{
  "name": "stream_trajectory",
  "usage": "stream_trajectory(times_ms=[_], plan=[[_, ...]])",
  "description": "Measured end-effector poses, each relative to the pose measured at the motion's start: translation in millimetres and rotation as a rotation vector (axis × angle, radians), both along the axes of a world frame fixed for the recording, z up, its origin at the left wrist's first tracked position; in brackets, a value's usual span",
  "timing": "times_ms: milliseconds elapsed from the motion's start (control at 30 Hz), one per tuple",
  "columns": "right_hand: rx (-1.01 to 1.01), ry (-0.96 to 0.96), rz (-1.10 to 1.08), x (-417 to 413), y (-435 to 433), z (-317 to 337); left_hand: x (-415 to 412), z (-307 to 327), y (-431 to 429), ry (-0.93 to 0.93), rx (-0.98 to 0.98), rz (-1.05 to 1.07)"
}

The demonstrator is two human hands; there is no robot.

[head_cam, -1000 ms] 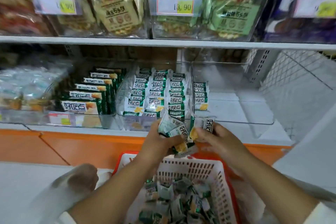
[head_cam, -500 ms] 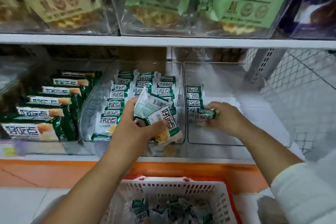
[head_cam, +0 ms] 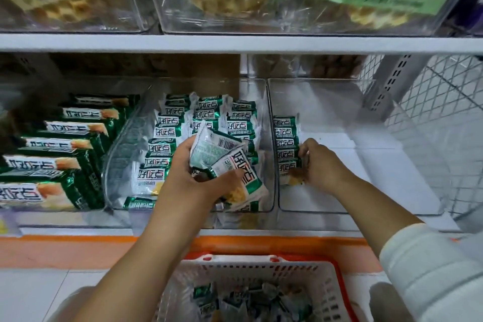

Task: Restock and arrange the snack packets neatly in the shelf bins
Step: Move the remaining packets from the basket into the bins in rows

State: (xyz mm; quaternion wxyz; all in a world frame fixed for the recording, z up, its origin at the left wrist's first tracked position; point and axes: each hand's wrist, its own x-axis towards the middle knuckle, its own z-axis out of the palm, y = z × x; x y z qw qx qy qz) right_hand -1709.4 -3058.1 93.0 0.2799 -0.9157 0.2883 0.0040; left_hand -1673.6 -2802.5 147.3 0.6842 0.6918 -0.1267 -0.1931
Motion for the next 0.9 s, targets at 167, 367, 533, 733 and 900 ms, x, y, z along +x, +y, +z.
stream_trajectory(times_ms=[167,367,533,733,900], plan=[[-0.116,-0.186,-0.058,-22.4,14.1,30.4,-5.2,2.8,-2.7,0.083,-0.092,-0.018],[0.35,-0.447,0.014,-79.8,80.5,85.0,-17.0,12.2,-8.7,0.152,-0.205,-0.078],[0.493,-0.329,0.031,-100.1,113.9,67.6,-32.5,10.1,-16.4,0.182,-0.239,-0.109],[0.558,-0.549,-0.114,-81.5,75.3,88.1,-33.2,17.4,-14.4,0.255,-0.277,-0.053],[0.128,-0.264,-0.063,-58.4,7.0,67.7,-21.8,18.1,-9.8,0.263,-0.268,0.021]])
